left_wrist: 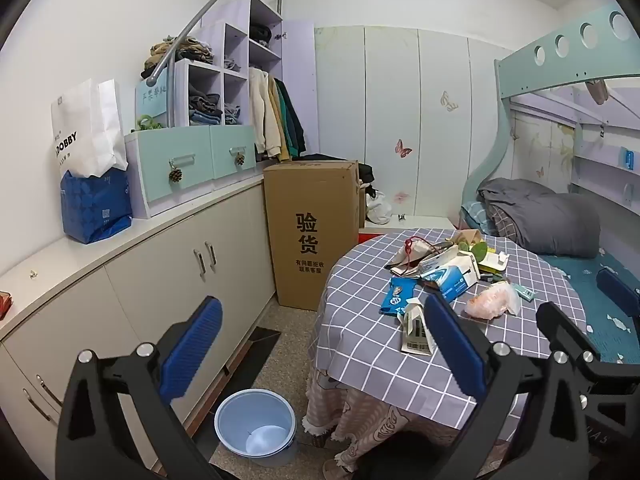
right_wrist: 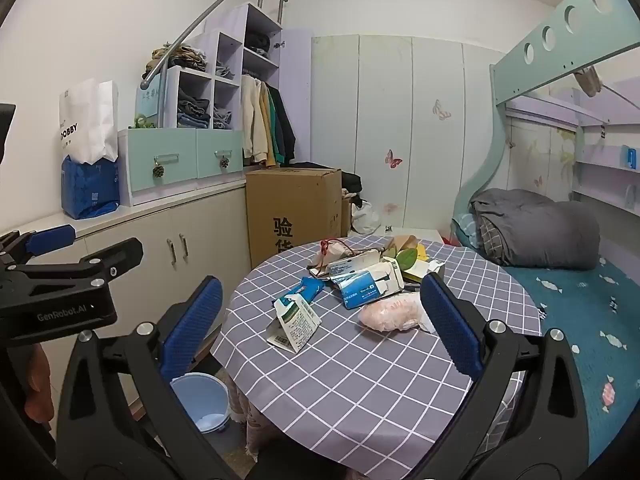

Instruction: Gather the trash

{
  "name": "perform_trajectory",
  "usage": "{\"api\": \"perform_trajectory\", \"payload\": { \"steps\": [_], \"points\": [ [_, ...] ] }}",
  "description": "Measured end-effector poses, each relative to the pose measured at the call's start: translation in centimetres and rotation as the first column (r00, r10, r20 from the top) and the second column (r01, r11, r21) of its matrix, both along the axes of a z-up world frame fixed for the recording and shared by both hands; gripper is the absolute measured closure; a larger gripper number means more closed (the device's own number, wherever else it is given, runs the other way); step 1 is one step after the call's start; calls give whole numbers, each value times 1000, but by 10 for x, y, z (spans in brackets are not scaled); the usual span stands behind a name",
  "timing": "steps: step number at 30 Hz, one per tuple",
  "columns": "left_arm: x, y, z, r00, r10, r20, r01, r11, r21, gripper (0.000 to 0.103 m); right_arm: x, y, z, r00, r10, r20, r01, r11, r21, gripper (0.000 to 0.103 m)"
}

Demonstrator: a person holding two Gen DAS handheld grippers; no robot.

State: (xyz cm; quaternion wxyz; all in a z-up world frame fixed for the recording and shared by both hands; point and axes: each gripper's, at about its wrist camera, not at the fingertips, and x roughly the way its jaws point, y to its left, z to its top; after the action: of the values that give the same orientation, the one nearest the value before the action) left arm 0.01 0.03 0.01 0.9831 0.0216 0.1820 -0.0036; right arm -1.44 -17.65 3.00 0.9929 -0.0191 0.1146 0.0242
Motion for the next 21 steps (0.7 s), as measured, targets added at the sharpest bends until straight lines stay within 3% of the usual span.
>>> {"api": "perform_trajectory", "payload": {
  "steps": [21],
  "points": [
    [8, 0, -9, 1000, 2, -22, -2, 1000, 11, 4, 2, 0, -2, 1000, 0, -16, 0, 1000, 6, 6]
  ]
}}
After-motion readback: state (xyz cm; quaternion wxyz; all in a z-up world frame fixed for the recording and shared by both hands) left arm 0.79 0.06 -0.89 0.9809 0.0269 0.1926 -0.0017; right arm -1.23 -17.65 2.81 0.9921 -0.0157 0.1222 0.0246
